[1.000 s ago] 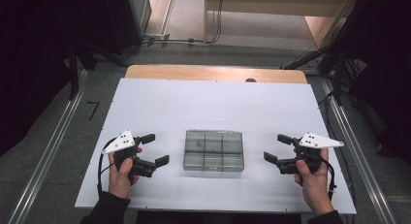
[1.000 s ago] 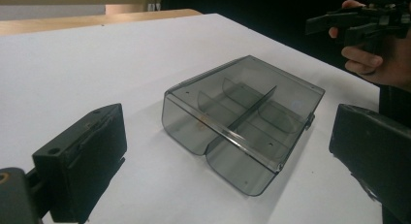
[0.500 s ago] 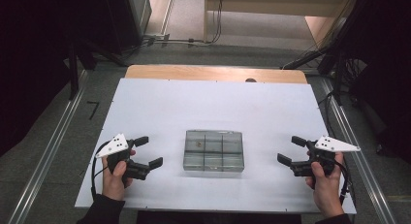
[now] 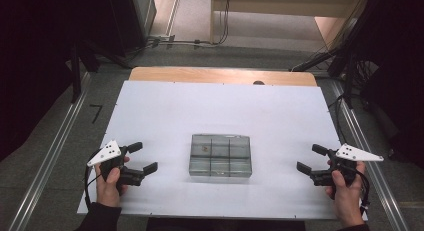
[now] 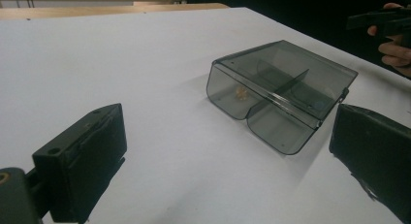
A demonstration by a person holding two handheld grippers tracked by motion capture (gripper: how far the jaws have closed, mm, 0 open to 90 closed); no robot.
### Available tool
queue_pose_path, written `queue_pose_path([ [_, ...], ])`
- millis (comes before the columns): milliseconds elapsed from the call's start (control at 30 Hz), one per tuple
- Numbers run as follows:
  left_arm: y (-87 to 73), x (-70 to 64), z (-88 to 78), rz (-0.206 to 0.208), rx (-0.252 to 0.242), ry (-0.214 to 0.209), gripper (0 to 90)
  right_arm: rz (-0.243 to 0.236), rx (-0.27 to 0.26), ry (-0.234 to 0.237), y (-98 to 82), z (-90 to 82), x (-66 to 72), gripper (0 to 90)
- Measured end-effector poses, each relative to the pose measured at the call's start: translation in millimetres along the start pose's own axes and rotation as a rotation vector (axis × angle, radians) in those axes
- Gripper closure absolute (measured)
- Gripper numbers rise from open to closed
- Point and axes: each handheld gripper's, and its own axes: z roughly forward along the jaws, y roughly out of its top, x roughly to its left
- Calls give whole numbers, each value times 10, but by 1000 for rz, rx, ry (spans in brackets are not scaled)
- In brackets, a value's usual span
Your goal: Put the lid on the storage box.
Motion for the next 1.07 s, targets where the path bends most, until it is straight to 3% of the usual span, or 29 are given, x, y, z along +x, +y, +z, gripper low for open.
queue_pose_path([
  [600, -43, 41, -28, -16, -7, 8, 2, 21, -1, -55, -102, -129, -128, 0],
  [1067, -56, 36, -7, -19, 3, 12, 2, 15, 2, -55, -102, -92, -134, 0],
])
